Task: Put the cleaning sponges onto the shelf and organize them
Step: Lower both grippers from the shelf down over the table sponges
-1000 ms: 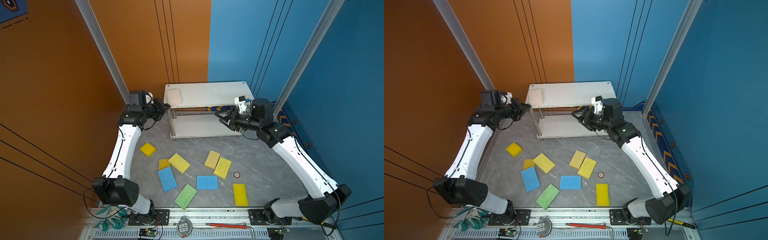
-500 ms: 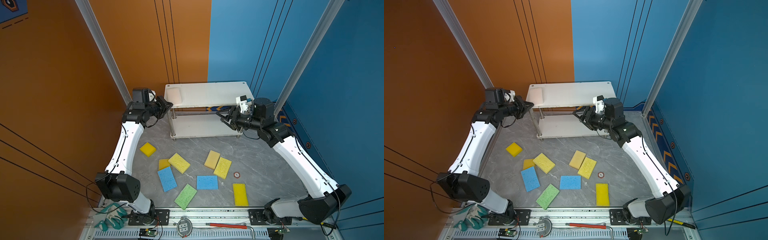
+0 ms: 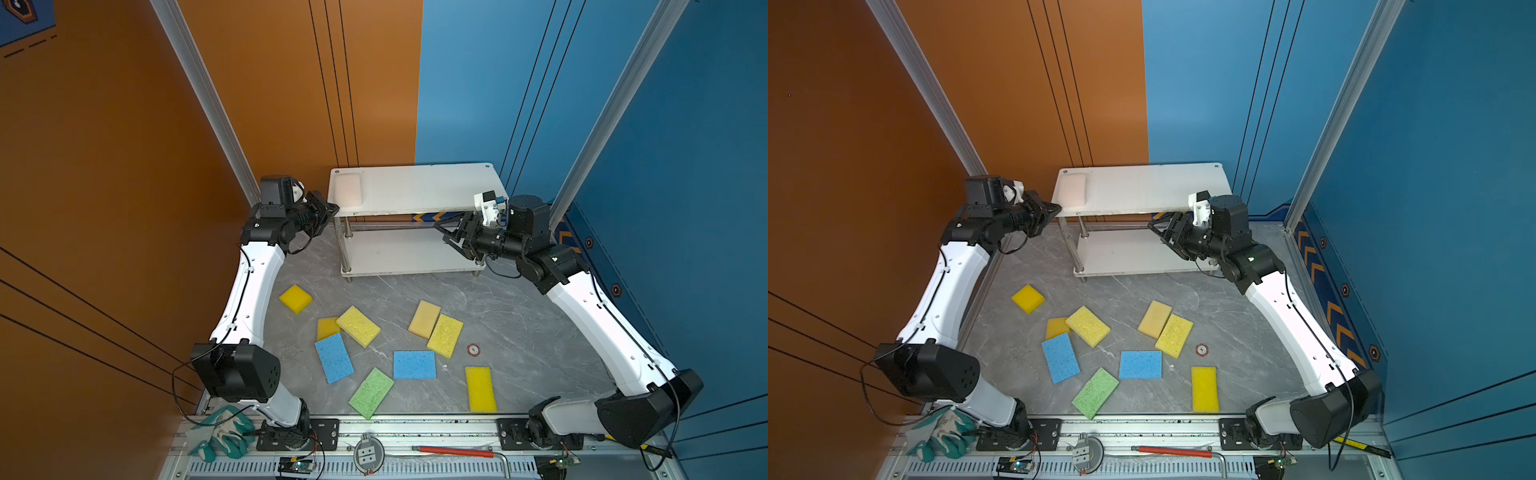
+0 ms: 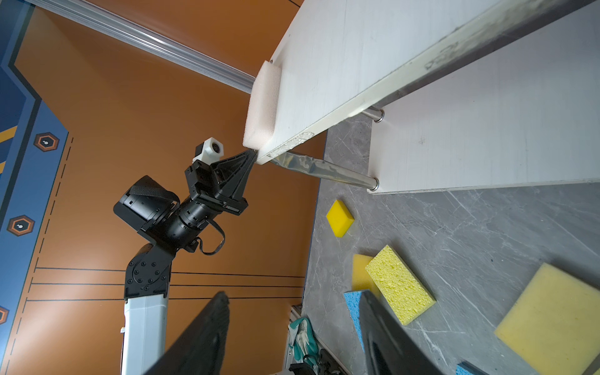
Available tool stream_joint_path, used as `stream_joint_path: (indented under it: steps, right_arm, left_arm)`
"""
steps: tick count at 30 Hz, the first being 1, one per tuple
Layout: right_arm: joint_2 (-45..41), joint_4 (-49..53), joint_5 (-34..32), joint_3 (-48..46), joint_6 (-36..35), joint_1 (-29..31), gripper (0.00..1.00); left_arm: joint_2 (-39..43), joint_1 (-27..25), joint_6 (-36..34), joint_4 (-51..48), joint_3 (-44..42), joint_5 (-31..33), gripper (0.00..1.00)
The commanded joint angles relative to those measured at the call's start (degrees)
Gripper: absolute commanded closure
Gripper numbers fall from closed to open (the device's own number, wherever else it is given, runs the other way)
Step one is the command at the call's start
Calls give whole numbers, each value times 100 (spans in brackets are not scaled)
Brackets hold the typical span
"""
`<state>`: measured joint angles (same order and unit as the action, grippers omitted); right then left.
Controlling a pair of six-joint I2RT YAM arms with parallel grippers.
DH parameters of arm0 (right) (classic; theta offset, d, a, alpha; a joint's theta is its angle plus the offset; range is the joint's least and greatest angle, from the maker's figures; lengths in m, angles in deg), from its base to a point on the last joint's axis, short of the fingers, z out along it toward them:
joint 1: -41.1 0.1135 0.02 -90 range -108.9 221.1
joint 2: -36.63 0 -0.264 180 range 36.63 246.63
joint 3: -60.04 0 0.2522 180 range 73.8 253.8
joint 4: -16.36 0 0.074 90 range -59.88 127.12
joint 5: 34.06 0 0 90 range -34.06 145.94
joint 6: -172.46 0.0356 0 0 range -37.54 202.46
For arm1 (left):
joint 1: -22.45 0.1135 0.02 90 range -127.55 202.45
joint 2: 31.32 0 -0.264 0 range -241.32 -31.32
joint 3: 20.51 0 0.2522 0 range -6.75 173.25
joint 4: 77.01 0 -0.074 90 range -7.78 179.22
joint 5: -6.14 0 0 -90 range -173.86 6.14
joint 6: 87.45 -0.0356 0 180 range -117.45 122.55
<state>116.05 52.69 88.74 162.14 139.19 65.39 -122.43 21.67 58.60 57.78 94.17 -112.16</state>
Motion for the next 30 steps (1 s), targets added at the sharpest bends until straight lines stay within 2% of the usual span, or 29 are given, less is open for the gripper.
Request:
stream_joint_path:
  steps: [1,4,8,12,15,18,20,23,26,30]
  right_arm:
    - [48,193,75,55,-241,-28,35]
    - [55,686,4,93,-528,-23,35]
    - [72,1875,-241,113,-1200,-21,34]
    - [-77,2839,-740,-367,-1743,30,32]
    - [-300,2938,-931,-1177,-1793,32,31]
    - [-393,2938,-1106,-1868,-1863,62,29]
    - [-423,2941,-1200,-2243,-1935,97,29]
    - [-565,3106,-1289,-2685,-2066,144,28]
    - [-729,3697,-1520,-3021,-2290,180,27]
    - [-1134,4122,-1811,-3687,-2296,384,27]
  left_arm:
    - [269,16,22,33,-105,-48,100]
    - [594,16,-14,33,-450,-134,100]
    - [1316,-10,-55,20,-1319,-216,99]
    - [2189,-116,-126,-86,-2371,-115,87]
    - [2792,-382,-246,-209,-3145,68,74]
    - [3228,-862,-146,-231,-3918,312,59]
    - [3382,-1337,-95,-226,-4424,542,49]
    - [3451,-1921,-29,-222,-4816,773,38]
    - [3442,-2297,15,-197,-5016,921,30]
    - [3415,-2485,115,40,-5224,892,22]
